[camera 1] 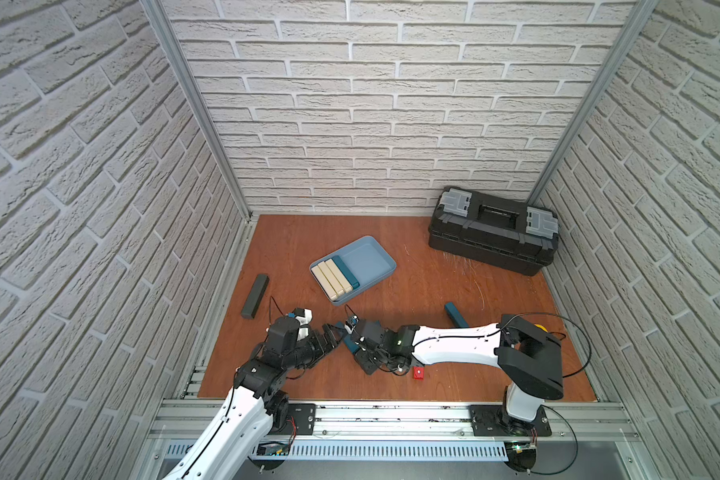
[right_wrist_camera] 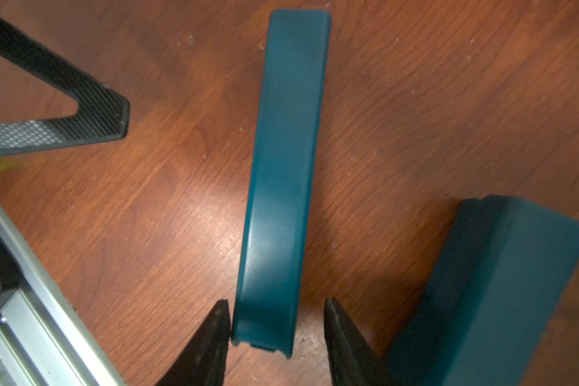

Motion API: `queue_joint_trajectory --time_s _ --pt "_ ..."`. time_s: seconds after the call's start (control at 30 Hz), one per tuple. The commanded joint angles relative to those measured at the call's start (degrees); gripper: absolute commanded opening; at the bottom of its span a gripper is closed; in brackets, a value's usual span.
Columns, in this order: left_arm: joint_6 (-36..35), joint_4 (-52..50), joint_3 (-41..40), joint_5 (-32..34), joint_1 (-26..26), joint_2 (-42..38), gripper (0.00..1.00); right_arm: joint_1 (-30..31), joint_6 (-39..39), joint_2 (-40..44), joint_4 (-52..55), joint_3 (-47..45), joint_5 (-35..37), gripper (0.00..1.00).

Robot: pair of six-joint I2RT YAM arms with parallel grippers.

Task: Put the pruning pliers into the storage box
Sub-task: Pick up the pruning pliers from the center of the board.

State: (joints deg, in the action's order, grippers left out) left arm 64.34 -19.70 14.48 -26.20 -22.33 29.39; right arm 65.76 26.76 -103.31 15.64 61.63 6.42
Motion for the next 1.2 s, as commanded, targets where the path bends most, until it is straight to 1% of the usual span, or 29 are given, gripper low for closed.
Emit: queue_joint_trajectory --time_s 0.0,0.23,0.3,0.43,0.47,0.63,0.73,0.83,1.0,1.17 --pt "-0.4 1.9 -0.4 -0.1 -0.3 0.3 0.98 0.4 -0.1 -1.5 -1.2 1.2 0.4 0.48" --pt "-0.3 0.9 -0.5 0.2 -0.4 -1.0 0.98 0.4 -0.2 -2.9 -0.6 2.2 0.2 0.41" --pt "-0.3 0.7 -0.5 0.2 -0.4 -1.2 0.98 0.4 -0.2 -3.0 -0.6 2.2 0.3 0.36" --pt "-0.4 0.6 -0.4 0.6 -0.3 -0.9 0.98 0.4 -0.3 -3.3 -0.5 2.5 0.3 0.17" --pt "-0.4 0.3 -0.2 1.1 -0.4 -1.0 0.98 0.4 -0.4 -3.3 -0.4 2.5 0.3 0.14" --pt "-0.3 -1.0 1.1 5.3 -0.3 -2.6 0.98 0.4 -0.3 -3.2 -0.3 2.3 0.4 0.04" --pt "-1.6 -2.8 3.5 6.6 -0.2 -2.8 0.98 0.4 -0.2 -3.0 0.1 2.3 1.0 0.03" --pt "-3.6 -5.0 5.9 6.0 -0.2 -0.2 0.98 0.4 -0.1 -2.7 1.2 2.5 1.9 0.03" --pt "-4.6 -2.7 5.9 2.5 -0.2 3.4 0.98 0.2 0.0 -1.0 3.5 3.1 3.5 0.02" --pt "-4.4 0.3 6.1 0.9 -0.2 4.4 0.98 -0.6 0.1 1.6 6.5 4.1 4.9 0.03"
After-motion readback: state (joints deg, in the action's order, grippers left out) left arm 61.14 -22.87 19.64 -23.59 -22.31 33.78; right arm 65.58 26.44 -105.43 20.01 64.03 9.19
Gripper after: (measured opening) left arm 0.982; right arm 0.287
